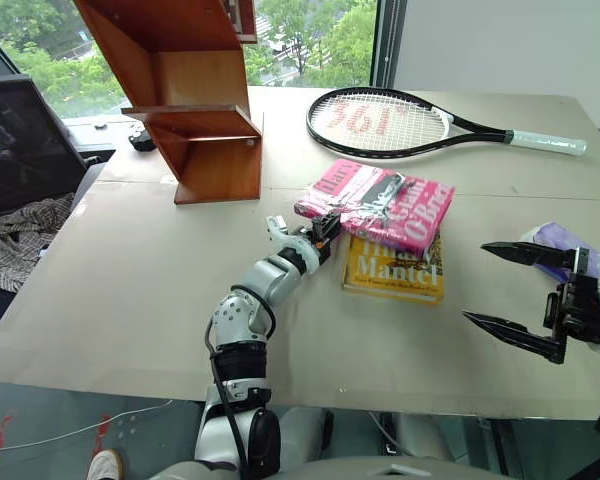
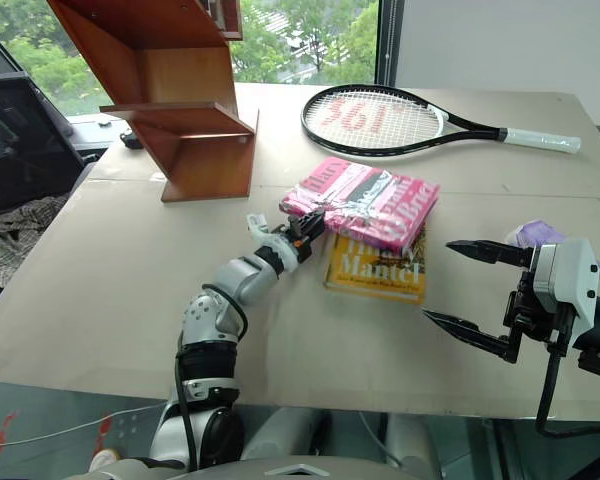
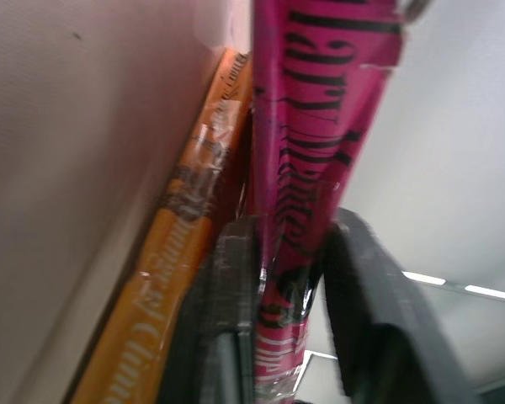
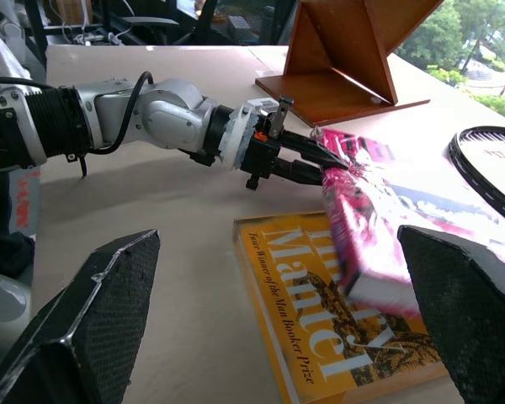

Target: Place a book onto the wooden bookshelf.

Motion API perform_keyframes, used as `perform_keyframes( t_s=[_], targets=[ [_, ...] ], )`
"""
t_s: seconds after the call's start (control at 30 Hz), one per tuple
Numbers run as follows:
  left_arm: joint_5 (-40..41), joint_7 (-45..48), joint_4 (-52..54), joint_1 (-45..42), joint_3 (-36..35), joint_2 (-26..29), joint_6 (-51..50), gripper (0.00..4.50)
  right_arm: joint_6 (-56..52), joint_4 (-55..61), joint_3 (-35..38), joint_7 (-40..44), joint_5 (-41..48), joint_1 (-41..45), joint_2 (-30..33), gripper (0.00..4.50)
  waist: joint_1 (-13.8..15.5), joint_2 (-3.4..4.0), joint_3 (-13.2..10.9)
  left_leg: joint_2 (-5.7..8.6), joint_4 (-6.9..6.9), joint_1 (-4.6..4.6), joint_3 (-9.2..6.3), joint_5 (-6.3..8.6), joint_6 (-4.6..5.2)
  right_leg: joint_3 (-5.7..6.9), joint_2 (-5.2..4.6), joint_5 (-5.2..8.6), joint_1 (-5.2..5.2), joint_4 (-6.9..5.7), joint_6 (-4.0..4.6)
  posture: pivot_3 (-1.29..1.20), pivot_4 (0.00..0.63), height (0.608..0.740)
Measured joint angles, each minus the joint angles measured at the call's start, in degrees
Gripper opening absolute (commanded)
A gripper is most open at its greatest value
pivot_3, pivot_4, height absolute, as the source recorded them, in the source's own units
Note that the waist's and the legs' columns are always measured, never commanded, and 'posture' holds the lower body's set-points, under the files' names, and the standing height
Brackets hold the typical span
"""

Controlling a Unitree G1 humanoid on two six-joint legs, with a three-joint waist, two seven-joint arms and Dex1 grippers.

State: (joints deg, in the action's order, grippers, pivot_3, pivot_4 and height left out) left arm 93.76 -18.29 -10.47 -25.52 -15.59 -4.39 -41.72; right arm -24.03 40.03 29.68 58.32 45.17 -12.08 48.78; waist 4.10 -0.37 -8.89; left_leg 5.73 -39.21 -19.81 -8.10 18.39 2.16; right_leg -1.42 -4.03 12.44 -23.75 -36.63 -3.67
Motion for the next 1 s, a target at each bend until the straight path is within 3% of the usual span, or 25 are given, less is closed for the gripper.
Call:
perform_keyframes(
  t_s=[0.17, 0.27, 0.43, 0.57, 0.73, 0.87, 0.97, 1.0],
  targets=[
    [0.78, -0.41, 7.27, 3.23, -0.73, 1.9, -1.13, 0.03, 0.48, -0.17, -3.41, -1.39, -0.93, 2.8, -0.49, 4.5, -0.64, -0.15, -0.09, -0.03, 0.08, -0.1, 0.04, 0.0, 0.0, -0.06, 0.03, 0.0, -0.2, 0.0, 0.0, 0.0, 0.15, 0.74],
    [-0.18, 1.16, 13.45, 3.12, -1.19, 6.36, -1.15, 0.03, 0.54, -0.59, -6.51, -2.56, -1.4, 6.0, -1.05, 4.5, -0.94, -0.24, -0.15, -0.05, 0.09, -0.1, 0.01, 0.0, -0.02, -0.03, 0.05, 0.0, -0.2, -0.01, 0.01, 0.0, 0.15, 0.74],
    [-10.03, 6.26, 24.51, -0.99, -0.01, 21.98, -2.52, 0.03, 0.55, -2.59, -10.0, -4.35, -1.52, 11.74, -2.88, 4.5, -1.21, -0.32, -0.2, 0.01, 0.1, -0.13, 0.02, 0.0, -0.01, 0.11, 0.05, 0.0, -0.2, 0.02, 0.01, 0.0, 0.15, 0.74],
    [-24.59, 15.54, 32.54, -7.37, 5.46, 39.78, -4.31, 0.03, 0.28, -4.2, -10.93, -6.39, 0.84, 17.03, -4.82, 4.5, -1.6, -0.39, -0.27, 0.02, 0.26, -0.15, 0.0, 0.0, -0.01, 0.23, 0.06, 0.0, -0.22, 0.15, 0.02, 0.0, 0.15, 0.74],
    [-54.99, 29.08, 38.16, -14.95, 16.67, 61.63, 4.02, 0.03, -0.41, -7.99, -10.78, -7.96, 4.77, 23.73, -6.19, 4.5, -2.05, -0.39, -0.29, -0.01, 0.83, -0.16, 0.13, -0.01, 0.0, 0.12, 0.06, 0.0, -0.48, 0.4, 0.04, 0.0, 0.15, 0.74],
    [-72.17, 40.07, 38.49, -18.39, 20.92, 74.85, 12.92, 0.03, -0.66, -11.1, -10.74, -8.46, 6.27, 27.6, -6.44, 4.5, -2.84, -0.36, -0.37, -0.08, 1.02, -0.55, 0.12, -0.01, 0.0, 0.14, 0.09, -0.01, -0.87, 0.65, 0.05, 0.0, 0.15, 0.74],
    [-80.68, 49.99, 36.31, -19.77, 21.2, 83.66, 18.52, 0.03, -0.37, -14.17, -11.21, -7.89, 5.92, 30.45, -6.58, 4.5, -3.42, -0.36, -0.38, -0.04, 0.93, -1.07, 0.06, -0.02, 0.01, 0.28, 0.04, -0.02, -1.32, 0.66, 0.04, 0.0, 0.15, 0.74],
    [-81.75, 51.74, 35.66, -20.14, 21.19, 84.36, 19.1, 0.03, -0.19, -14.73, -11.26, -7.61, 5.65, 30.7, -6.59, 4.5, -3.45, -0.33, -0.39, -0.04, 0.94, -1.07, 0.08, -0.02, 0.01, 0.3, 0.03, -0.02, -1.33, 0.66, 0.04, 0.0, 0.15, 0.74]
  ],
)
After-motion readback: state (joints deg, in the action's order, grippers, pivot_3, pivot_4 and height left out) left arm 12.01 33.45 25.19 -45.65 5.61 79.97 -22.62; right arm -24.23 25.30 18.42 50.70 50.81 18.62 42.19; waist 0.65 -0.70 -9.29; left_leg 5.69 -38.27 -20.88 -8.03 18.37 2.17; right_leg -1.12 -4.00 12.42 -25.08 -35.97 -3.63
